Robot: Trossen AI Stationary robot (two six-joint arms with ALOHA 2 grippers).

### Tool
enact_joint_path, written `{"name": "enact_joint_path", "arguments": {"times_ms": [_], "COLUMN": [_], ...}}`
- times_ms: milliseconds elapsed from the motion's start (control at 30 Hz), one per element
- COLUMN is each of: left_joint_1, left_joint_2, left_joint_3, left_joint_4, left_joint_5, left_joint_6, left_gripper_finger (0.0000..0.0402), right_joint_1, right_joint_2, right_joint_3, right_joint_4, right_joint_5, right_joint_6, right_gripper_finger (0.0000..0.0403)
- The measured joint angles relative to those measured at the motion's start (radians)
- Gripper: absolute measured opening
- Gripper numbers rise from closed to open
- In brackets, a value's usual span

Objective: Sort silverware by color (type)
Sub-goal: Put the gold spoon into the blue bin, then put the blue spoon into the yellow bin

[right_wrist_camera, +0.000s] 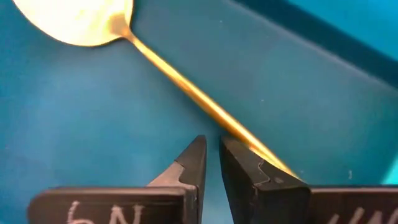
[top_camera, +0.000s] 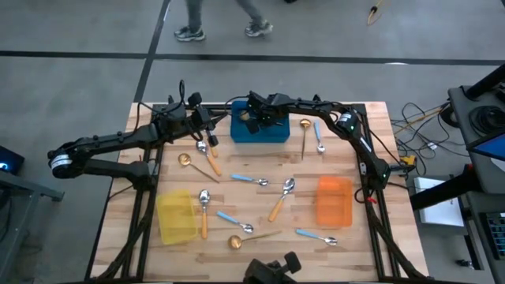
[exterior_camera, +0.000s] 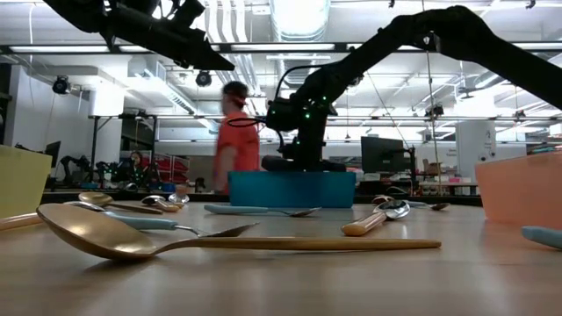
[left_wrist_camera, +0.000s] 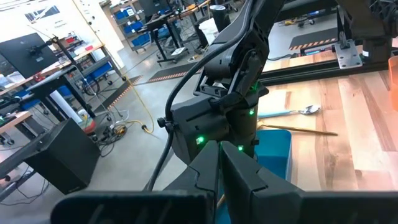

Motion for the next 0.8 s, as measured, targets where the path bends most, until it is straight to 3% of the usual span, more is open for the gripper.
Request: {"name": "enact_joint_path", "arguments": {"times_ms": [300, 800], "left_joint_1": [0.000, 0.000], "left_joint_2": [0.000, 0.000], "left_joint_3": [0.000, 0.000], "left_joint_4": [0.000, -0.001], "left_joint_5": [0.000, 0.000], "left_joint_6": [0.000, 0.000], "left_gripper_finger": [0.0000, 0.0000], "right_joint_1": [-0.008, -0.012], "right_joint_2": [0.001, 0.001], "right_joint_3": [0.006, 0.007], "right_joint_4": [0.035, 0.081], "right_joint_5": [0.059, 0.059], "right_joint_6": [-0.017, -0.056], "right_gripper_finger": [0.0038, 0.0038]}}
